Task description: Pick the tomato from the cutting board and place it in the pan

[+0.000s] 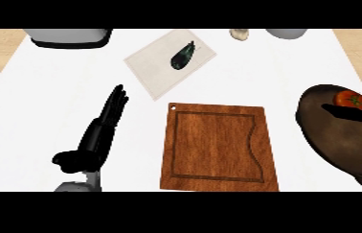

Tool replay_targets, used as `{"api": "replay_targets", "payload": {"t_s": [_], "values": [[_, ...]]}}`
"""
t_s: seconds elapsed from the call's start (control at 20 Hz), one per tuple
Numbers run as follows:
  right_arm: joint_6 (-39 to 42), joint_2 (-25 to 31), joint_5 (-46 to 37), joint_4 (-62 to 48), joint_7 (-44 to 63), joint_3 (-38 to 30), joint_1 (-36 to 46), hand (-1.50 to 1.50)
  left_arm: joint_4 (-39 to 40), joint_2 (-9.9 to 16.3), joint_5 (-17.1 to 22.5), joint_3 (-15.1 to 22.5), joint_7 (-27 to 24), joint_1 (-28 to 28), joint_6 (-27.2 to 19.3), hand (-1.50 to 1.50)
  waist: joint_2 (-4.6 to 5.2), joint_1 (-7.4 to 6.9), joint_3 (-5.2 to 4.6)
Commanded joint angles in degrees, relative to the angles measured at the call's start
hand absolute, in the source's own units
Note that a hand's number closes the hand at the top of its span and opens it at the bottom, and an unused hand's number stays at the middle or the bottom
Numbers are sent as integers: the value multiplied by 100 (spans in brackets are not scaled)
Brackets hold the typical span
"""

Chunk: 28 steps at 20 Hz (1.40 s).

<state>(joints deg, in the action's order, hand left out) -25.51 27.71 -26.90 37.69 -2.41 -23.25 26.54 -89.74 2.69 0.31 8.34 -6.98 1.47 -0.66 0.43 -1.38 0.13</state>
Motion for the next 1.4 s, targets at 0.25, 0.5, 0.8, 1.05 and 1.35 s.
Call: {"api": "replay_targets", "payload": {"t_s": [0.25, 0.5, 0.8, 1.05, 1.35], "values": [[95, -69, 1465, 123, -1649, -1117, -117, -150, 4, -155, -185, 25, 182, 96, -262, 0, -37, 140, -4], [1308, 173, 2198, 1143, -1334, -1344, -939, -150, 29, 154, 126, -249, 7, -73, 151, 0, -71, 228, -17], [2833, -141, 3149, 2239, -1490, -1492, -2098, -150, -69, 7, 4, -194, 96, -104, -61, 0, -78, 255, -18], [3333, -512, 3466, 3660, -1591, -1547, -3462, -150, -484, -58, -140, -23, 372, -190, -167, 0, -71, 225, -18], [3294, -801, 3348, 3982, -1955, -1593, -3850, -150, -584, -23, -198, -81, 263, -305, -73, 0, -48, 153, -13]]}}
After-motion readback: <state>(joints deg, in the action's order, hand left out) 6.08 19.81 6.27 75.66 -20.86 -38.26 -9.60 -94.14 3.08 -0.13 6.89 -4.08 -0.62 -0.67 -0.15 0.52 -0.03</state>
